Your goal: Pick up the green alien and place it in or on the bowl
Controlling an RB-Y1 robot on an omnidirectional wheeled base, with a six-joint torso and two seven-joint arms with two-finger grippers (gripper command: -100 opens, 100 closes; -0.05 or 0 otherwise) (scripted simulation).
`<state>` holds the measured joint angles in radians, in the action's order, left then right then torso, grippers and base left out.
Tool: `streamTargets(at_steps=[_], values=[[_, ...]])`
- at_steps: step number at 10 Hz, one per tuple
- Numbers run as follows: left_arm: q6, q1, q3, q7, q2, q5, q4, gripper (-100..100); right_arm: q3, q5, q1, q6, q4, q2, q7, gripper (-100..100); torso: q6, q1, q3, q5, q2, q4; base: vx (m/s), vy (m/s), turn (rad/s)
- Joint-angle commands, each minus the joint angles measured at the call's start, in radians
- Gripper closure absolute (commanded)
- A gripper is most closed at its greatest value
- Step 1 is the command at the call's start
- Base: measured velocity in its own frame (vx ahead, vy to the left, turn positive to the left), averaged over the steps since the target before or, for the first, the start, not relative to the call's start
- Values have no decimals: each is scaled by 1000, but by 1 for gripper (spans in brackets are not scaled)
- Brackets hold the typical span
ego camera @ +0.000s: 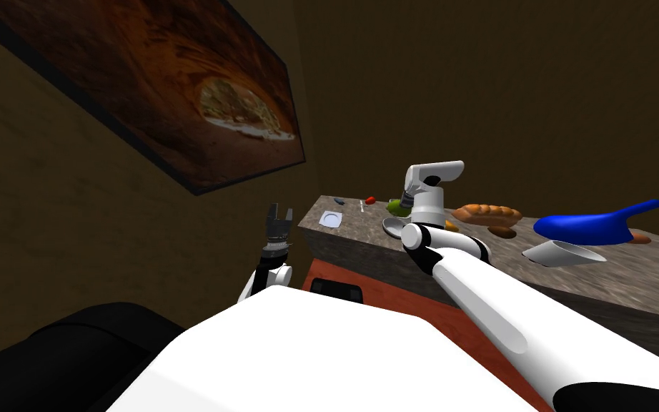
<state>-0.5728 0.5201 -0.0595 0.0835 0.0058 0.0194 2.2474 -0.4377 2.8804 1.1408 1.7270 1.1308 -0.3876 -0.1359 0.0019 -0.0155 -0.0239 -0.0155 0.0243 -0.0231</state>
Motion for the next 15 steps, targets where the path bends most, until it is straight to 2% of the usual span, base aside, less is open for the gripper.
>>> streamTargets(at_steps=[1, 2, 6, 7, 8, 10, 11, 12, 15], values=[[0, 0, 0, 0, 0, 0, 0, 0, 0, 0, 0, 0, 0, 0, 0, 100, 0, 0, 0, 0, 0, 0, 1, 9, -3], [0, 0, 0, 0, 0, 0, 0, 0, 0, 0, 0, 4, -1, 0, 0, -100, 0, 0, 0, 0, 0, 0, 0, 0, 0], [0, 0, 0, 0, 0, 0, 0, 0, 0, 0, 0, 4, -1, 0, 0, -100, 0, 0, -1, 0, 1, -1, 0, 0, 0], [0, 0, 0, 0, 0, 0, 0, 0, 0, 0, 0, 4, -1, 0, 0, 0, 0, 0, -1, 0, 1, -1, 0, 0, 0], [0, 0, 0, 0, 0, 0, 0, 0, 50, -50, -50, -46, 49, -50, 50, -100, 0, 0, -1, 0, 1, -1, 192, 79, -321], [0, 1, 0, 0, 0, 0, 0, 0, 104, -104, -66, -90, 52, -110, 52, -100, 1, -4, 7, -1, -13, 3, 217, 91, -188], [0, 0, 0, 0, 0, 0, 0, 0, 121, -136, -66, -90, 52, -137, 52, -100, -1, -3, 6, -2, -11, 2, 60, 12, 53], [0, 0, 0, 0, 0, 0, 0, 0, 121, -166, -66, -90, 52, -169, 52, -100, -1, -1, 4, -1, -6, 1, -2, -8, 16], [0, 0, 0, 0, 0, 0, 0, 0, 121, -262, -66, -90, 52, -173, 52, -100, 0, 1, -1, 0, 2, -1, -17, -6, -5]])
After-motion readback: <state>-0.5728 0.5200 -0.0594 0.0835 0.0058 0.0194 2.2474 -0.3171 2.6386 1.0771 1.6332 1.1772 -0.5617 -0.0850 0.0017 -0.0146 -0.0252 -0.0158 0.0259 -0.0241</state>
